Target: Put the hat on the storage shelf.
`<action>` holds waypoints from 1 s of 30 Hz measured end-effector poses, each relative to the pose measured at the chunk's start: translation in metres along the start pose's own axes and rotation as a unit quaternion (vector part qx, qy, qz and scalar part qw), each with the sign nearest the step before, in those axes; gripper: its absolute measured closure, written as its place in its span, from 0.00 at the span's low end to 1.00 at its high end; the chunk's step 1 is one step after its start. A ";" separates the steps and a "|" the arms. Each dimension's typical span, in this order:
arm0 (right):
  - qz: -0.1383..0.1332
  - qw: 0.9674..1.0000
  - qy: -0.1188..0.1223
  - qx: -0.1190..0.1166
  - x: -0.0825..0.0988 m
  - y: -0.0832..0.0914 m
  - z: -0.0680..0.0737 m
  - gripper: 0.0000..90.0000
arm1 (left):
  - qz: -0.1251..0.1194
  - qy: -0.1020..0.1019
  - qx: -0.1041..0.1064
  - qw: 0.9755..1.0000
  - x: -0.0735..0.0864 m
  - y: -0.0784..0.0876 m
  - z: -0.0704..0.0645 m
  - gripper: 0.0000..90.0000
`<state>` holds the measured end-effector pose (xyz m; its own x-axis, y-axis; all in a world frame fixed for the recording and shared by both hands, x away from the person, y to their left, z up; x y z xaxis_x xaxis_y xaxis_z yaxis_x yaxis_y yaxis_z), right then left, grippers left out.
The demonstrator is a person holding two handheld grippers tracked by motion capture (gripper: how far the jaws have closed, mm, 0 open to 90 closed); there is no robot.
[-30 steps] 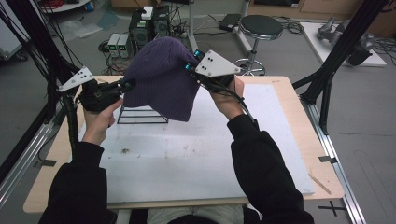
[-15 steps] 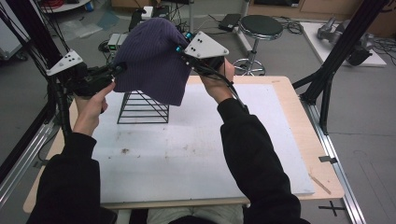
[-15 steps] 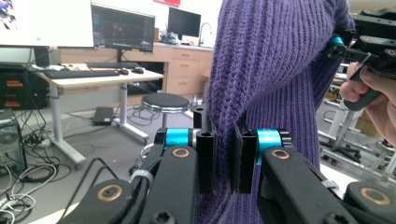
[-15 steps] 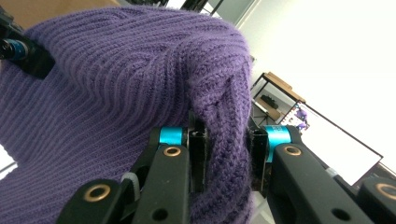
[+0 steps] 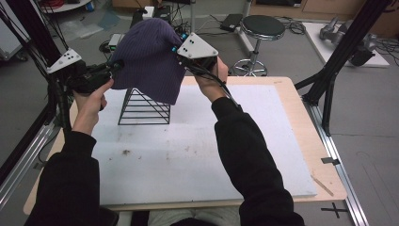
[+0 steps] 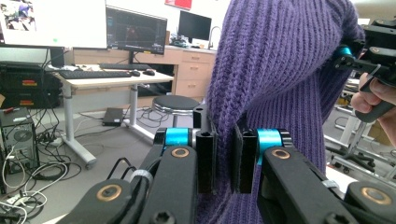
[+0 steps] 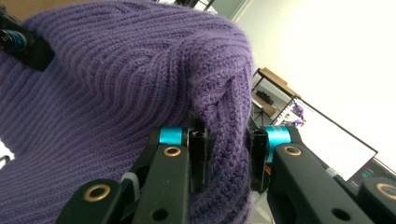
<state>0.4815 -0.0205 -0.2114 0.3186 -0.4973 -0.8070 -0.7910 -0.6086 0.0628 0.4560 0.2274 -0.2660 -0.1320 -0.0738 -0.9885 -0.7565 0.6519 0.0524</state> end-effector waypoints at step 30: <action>0.022 0.995 -0.008 -0.098 0.013 -0.032 0.042 0.86 | -0.008 0.049 -0.029 0.998 0.063 0.017 0.032 0.91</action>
Point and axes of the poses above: each handheld gripper's, and its own axes: y roughly backward along the jaws, x roughly out of its underside, z roughly to its left, the point moved 6 cm from there along -y, roughly forward along the jaws, and after that the axes turned 5 degrees about z, right-handed, at the moved point
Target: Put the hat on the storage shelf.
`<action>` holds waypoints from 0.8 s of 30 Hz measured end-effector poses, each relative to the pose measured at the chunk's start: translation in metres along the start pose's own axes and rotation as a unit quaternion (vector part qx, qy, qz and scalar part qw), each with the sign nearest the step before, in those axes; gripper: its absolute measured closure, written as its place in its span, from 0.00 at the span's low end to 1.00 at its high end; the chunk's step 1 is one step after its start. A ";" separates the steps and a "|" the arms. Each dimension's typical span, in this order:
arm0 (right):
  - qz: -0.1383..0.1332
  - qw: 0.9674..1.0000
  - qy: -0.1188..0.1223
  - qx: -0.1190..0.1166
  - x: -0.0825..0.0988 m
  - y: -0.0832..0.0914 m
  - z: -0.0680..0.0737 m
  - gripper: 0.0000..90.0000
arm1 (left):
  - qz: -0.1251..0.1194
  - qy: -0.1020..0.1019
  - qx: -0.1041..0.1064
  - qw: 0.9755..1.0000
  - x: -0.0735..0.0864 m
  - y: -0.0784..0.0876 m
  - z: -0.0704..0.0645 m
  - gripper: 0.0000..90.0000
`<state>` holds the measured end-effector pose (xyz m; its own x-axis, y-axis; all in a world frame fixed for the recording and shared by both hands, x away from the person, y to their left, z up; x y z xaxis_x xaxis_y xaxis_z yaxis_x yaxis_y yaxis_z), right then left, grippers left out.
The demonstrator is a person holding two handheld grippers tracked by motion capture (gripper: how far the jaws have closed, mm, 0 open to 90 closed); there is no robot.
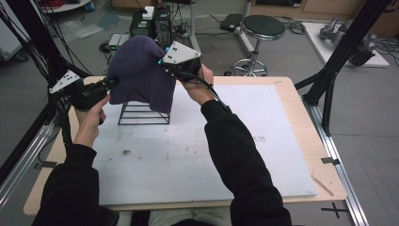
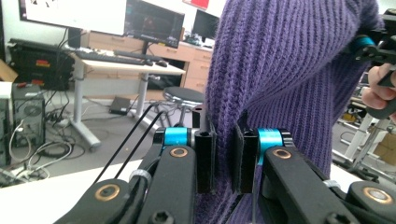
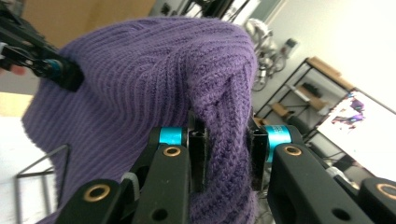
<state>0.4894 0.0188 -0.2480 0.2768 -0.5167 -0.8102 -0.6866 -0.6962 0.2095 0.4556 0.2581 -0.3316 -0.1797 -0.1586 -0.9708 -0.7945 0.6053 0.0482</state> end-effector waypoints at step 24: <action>0.030 0.998 0.012 -0.057 0.023 -0.032 0.037 0.85 | 0.030 0.001 -0.022 0.999 0.052 0.011 0.025 0.91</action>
Point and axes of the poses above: each handheld gripper's, and its own axes: y roughly backward along the jaws, x roughly out of its underside, z roughly to its left, the point moved 6 cm from there along -y, roughly forward along the jaws, and after that the axes turned 5 degrees about z, right-handed, at the moved point
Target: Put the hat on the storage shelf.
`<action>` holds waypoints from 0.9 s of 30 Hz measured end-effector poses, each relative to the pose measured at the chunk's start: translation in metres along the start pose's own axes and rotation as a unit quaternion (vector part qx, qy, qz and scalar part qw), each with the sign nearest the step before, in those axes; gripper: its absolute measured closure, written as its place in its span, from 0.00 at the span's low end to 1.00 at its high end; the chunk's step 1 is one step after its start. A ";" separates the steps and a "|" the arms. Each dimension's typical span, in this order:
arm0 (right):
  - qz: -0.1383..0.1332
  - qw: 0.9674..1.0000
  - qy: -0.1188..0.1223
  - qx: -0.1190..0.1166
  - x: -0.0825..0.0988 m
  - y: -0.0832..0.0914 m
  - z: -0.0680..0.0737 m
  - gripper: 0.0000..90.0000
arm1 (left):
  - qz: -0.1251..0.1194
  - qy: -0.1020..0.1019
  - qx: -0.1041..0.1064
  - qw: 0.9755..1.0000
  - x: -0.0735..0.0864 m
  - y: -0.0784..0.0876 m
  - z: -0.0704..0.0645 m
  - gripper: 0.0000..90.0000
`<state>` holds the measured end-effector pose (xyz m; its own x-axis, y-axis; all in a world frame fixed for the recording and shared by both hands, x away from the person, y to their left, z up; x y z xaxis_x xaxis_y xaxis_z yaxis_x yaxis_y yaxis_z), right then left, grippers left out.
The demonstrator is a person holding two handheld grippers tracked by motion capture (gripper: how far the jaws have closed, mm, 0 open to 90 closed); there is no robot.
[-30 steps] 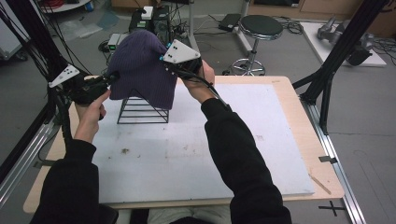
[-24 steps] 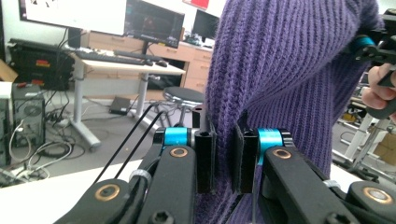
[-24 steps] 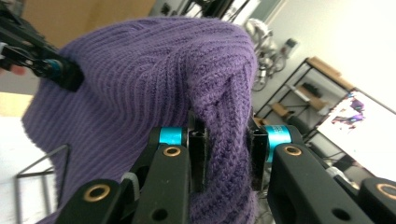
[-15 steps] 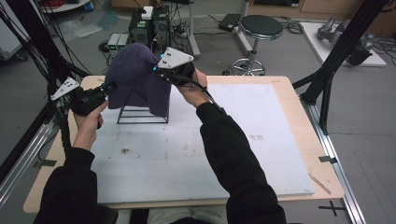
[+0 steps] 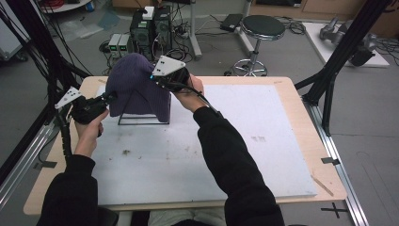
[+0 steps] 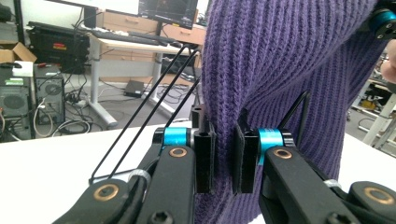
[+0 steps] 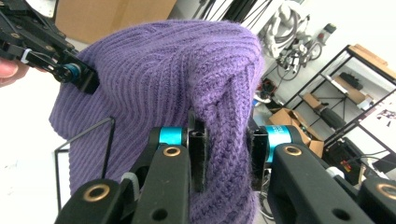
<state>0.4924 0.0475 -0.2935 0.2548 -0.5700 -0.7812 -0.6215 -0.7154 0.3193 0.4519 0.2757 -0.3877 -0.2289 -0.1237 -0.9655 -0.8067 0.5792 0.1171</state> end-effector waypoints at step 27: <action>0.053 0.998 0.028 -0.027 0.023 -0.011 0.018 0.82 | 0.064 0.003 -0.007 0.998 0.029 -0.007 0.006 0.89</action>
Point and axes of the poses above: each handheld gripper's, and its own axes: y roughly backward along the jaws, x roughly out of its underside, z roughly to its left, the point moved 6 cm from there along -y, roughly forward along the jaws, and after that the axes turned 5 degrees about z, right-handed, at the moved point
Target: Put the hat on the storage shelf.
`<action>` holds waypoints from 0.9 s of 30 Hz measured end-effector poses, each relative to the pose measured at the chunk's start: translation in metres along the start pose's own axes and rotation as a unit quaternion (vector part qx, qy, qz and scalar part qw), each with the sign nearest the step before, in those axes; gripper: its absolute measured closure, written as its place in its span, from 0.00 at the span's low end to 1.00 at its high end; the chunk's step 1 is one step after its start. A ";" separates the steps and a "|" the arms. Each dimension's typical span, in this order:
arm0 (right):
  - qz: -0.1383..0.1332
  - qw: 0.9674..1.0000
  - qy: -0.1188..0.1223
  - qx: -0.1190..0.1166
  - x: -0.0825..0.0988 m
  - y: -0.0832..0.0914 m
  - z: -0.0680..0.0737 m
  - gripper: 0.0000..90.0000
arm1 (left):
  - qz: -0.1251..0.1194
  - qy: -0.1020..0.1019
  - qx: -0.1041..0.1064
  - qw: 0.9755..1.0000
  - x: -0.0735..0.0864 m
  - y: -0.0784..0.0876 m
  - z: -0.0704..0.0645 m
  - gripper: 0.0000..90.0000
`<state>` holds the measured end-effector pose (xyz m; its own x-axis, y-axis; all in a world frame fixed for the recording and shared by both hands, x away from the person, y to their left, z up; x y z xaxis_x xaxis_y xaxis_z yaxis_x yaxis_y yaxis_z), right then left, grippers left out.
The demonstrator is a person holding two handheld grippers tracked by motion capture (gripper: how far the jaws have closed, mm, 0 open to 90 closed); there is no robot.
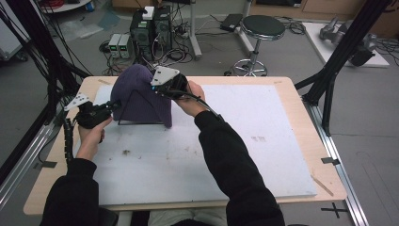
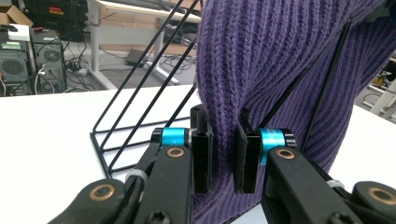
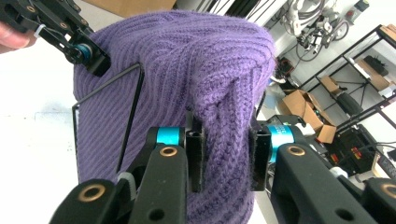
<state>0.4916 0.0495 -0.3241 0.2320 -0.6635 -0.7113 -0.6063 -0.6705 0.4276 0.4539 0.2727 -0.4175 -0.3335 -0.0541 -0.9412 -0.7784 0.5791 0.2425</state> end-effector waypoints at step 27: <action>-0.017 0.999 -0.035 0.001 -0.006 0.008 -0.004 0.31 | -0.019 0.045 0.017 0.999 -0.005 0.006 -0.001 0.37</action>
<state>0.4882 0.0463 -0.3143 0.1985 -0.6162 -0.7622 -0.6002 -0.6912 0.4024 0.4505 0.2760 -0.4114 -0.3510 -0.1492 -0.9244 -0.7732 0.6030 0.1962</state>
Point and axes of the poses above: each handheld gripper's, and its own axes: y roughly backward along the jaws, x roughly out of its underside, z roughly to its left, the point moved 6 cm from there along -y, roughly forward along the jaws, and after that the axes turned 5 degrees about z, right-handed, at the moved point
